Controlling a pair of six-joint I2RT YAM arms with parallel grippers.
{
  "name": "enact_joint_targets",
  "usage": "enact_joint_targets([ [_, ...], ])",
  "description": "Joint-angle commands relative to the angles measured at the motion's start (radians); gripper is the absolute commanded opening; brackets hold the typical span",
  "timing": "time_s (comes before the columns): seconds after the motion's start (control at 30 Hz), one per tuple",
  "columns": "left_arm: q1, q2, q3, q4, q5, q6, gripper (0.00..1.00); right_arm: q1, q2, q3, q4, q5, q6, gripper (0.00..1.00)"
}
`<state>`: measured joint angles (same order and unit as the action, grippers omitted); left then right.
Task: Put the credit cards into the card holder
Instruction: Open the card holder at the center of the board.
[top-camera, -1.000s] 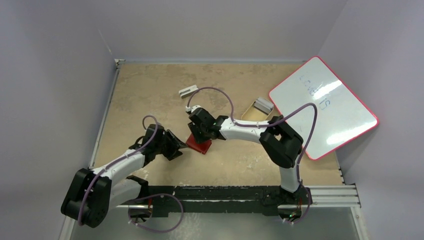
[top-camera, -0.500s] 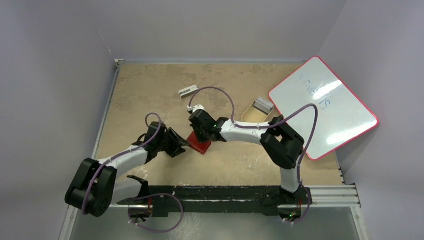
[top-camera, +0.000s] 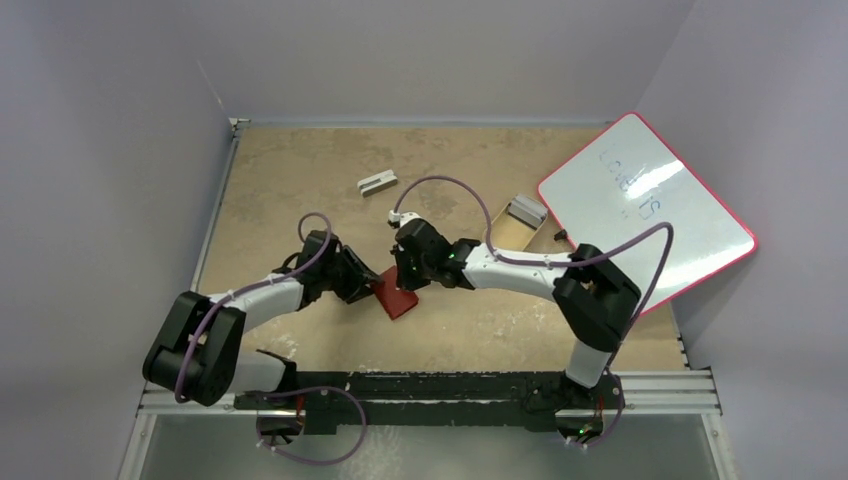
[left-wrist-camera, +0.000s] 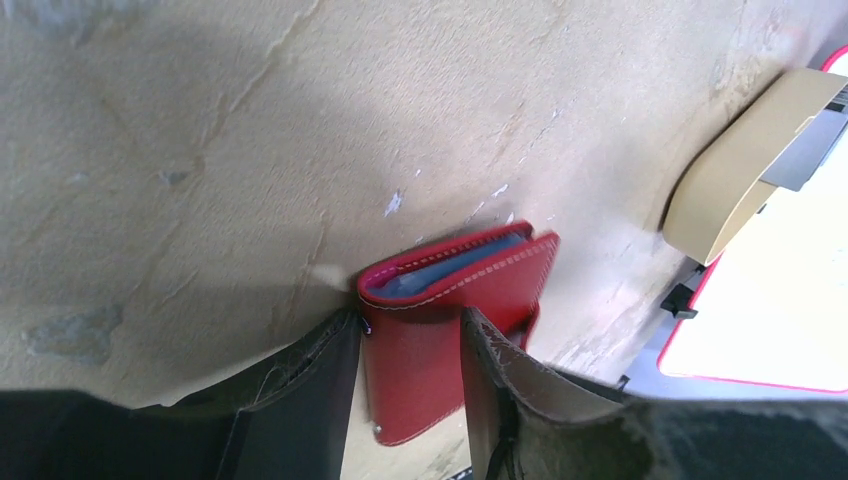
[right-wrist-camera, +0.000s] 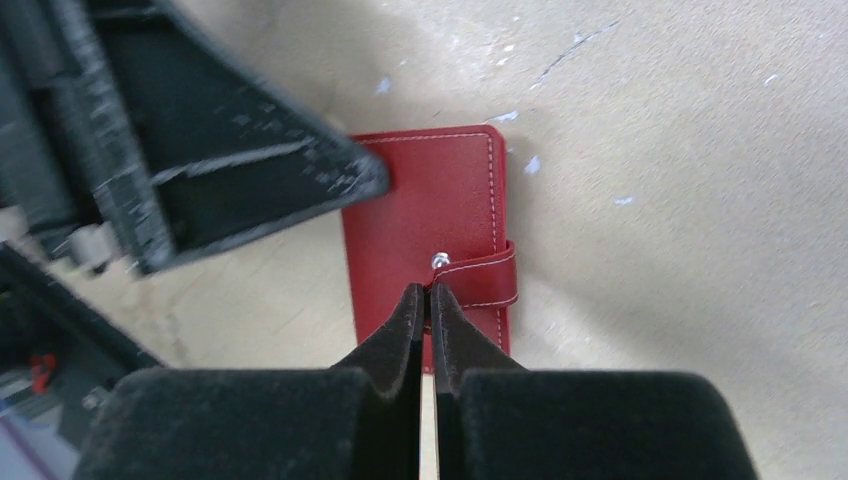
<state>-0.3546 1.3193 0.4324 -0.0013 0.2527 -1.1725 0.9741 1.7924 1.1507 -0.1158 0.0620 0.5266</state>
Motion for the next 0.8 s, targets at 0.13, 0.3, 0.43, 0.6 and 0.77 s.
enact_joint_targets([
  [0.13, 0.005, 0.078, 0.153, -0.120, -0.081, 0.128, 0.47, -0.011, -0.225, -0.125, 0.123, -0.102, 0.165, 0.00],
  [0.3, 0.005, 0.025, 0.188, -0.192, -0.082, 0.181, 0.52, -0.021, -0.311, -0.188, 0.142, -0.056, 0.206, 0.00],
  [0.43, 0.005, -0.062, 0.212, -0.274, -0.084, 0.231, 0.58, -0.022, -0.335, -0.219, 0.158, -0.062, 0.225, 0.00],
  [0.6, 0.003, -0.122, 0.212, -0.303, 0.009, 0.278, 0.63, -0.023, -0.350, -0.245, 0.251, -0.118, 0.266, 0.00],
  [0.77, 0.003, -0.158, 0.195, -0.341, 0.054, 0.275, 0.64, -0.024, -0.330, -0.219, 0.299, -0.172, 0.303, 0.00],
])
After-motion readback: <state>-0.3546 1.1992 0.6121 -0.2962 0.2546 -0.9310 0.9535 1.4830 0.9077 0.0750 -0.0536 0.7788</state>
